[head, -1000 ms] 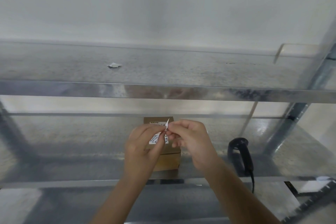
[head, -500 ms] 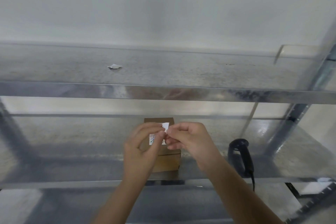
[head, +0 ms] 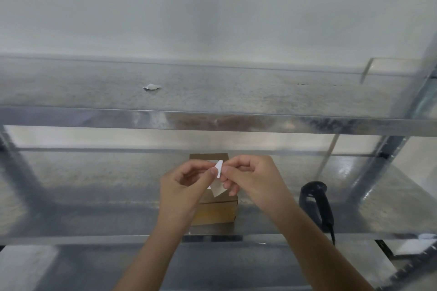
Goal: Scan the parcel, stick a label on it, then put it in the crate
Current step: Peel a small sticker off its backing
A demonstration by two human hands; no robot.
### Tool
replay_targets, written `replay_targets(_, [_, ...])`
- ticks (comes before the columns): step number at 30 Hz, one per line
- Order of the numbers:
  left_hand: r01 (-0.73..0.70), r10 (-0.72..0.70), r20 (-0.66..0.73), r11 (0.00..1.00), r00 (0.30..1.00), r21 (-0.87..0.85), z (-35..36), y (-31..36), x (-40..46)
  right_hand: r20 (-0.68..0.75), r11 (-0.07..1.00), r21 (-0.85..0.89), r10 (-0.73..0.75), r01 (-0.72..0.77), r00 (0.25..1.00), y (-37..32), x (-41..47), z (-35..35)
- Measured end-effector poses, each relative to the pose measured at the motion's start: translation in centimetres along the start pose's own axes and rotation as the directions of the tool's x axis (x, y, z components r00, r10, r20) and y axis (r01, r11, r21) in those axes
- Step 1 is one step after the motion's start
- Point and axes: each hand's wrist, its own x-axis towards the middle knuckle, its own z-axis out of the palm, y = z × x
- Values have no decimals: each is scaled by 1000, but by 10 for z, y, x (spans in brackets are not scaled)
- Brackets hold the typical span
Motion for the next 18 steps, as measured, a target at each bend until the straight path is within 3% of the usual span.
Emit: replay_targets(18, [51, -51, 2, 999, 999, -12, -3, 3, 3, 29, 998, 8, -56, 56, 998, -4, 3, 4])
